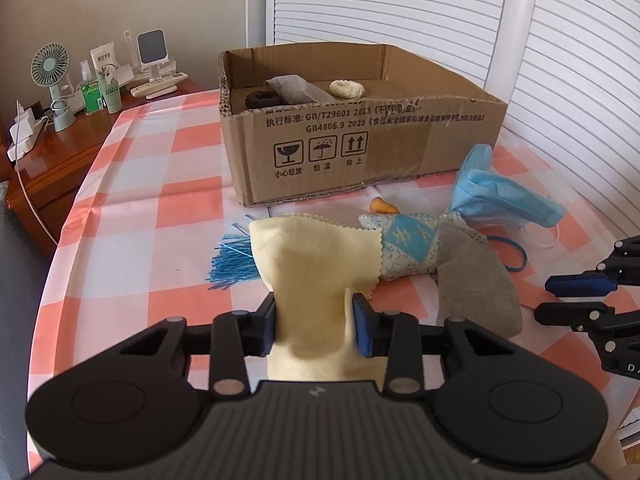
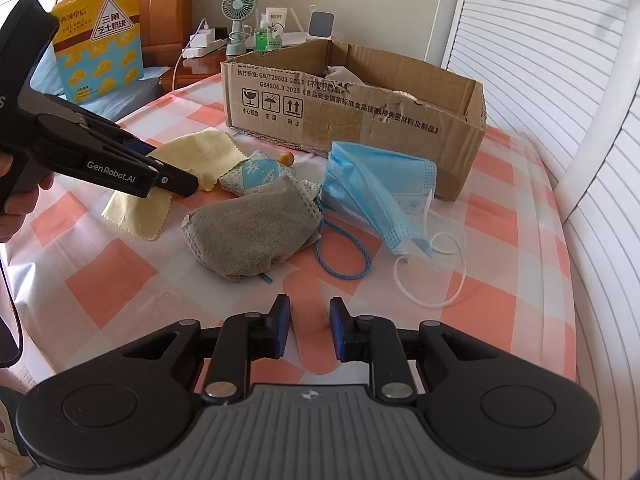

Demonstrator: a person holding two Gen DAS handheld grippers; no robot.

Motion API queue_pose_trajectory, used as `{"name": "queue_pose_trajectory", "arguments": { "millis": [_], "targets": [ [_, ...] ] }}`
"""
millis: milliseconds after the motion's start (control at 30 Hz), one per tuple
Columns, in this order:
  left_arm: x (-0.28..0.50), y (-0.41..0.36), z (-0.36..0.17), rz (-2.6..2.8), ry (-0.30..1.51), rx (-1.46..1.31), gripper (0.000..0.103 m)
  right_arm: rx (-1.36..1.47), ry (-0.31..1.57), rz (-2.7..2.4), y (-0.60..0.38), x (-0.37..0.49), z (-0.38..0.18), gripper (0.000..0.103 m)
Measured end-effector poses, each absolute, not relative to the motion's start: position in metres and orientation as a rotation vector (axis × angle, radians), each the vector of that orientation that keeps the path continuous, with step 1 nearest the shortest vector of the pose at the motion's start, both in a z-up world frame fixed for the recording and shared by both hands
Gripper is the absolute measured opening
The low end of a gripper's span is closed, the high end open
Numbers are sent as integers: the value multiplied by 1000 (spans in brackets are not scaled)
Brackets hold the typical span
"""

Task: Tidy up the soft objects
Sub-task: 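Lift the yellow cloth with the left gripper while the right gripper reaches toward the pink bandage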

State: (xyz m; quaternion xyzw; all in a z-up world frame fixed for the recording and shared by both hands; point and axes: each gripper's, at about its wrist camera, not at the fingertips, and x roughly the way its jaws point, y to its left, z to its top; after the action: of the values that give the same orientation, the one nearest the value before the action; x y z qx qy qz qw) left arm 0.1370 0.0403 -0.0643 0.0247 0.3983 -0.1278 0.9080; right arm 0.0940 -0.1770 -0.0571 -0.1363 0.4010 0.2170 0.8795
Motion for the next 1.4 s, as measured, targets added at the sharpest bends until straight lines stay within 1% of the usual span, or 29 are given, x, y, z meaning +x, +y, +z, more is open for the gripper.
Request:
{"name": "queue_pose_trajectory", "arguments": {
  "millis": [33, 67, 100, 133, 200, 233, 267, 300, 333, 367, 667, 700, 733, 800, 833, 1000, 1267, 1333, 1400],
  "targets": [
    [137, 40, -64, -262, 820, 52, 37, -272, 844, 455, -178, 94, -57, 27],
    [136, 40, -65, -262, 819, 53, 37, -259, 854, 458, -179, 95, -56, 31],
    [136, 40, -65, -262, 817, 53, 37, -249, 863, 460, -180, 95, -56, 37],
    [136, 40, -65, -261, 818, 53, 37, -239, 871, 460, -181, 95, -56, 41],
    [136, 40, -65, -261, 818, 53, 37, -228, 885, 460, -181, 94, -56, 58],
    [136, 40, -65, -260, 818, 52, 37, -231, 893, 456, -180, 93, -57, 63],
    [135, 40, -65, -260, 818, 51, 37, -239, 899, 455, -179, 92, -57, 74],
    [136, 40, -65, -259, 818, 51, 37, -245, 911, 454, -178, 91, -58, 88],
    [136, 40, -65, -259, 817, 51, 37, -242, 925, 453, -177, 90, -59, 94],
    [136, 40, -65, -259, 817, 51, 37, -235, 940, 456, -176, 89, -61, 102],
    [136, 40, -65, -238, 812, 34, 37, -289, 994, 509, -164, 87, -62, 103],
    [136, 40, -65, -230, 812, 32, 34, -292, 991, 516, -164, 86, -62, 103],
    [136, 39, -65, -224, 811, 30, 28, -297, 990, 520, -163, 85, -62, 103],
    [135, 39, -65, -214, 808, 18, 22, -298, 981, 529, -164, 82, -62, 103],
    [135, 39, -65, -214, 806, 13, 21, -298, 977, 529, -165, 81, -62, 103],
    [133, 44, -62, -234, 817, -9, 19, -296, 965, 527, -164, 81, -63, 103],
    [119, 53, -44, -262, 814, 54, 19, -331, 978, 573, -162, 90, -62, 103],
    [116, 55, -42, -261, 817, 61, 19, -334, 981, 601, -163, 95, -61, 101],
    [115, 55, -42, -261, 822, 58, 19, -344, 980, 613, -163, 100, -60, 95]
  ]
}}
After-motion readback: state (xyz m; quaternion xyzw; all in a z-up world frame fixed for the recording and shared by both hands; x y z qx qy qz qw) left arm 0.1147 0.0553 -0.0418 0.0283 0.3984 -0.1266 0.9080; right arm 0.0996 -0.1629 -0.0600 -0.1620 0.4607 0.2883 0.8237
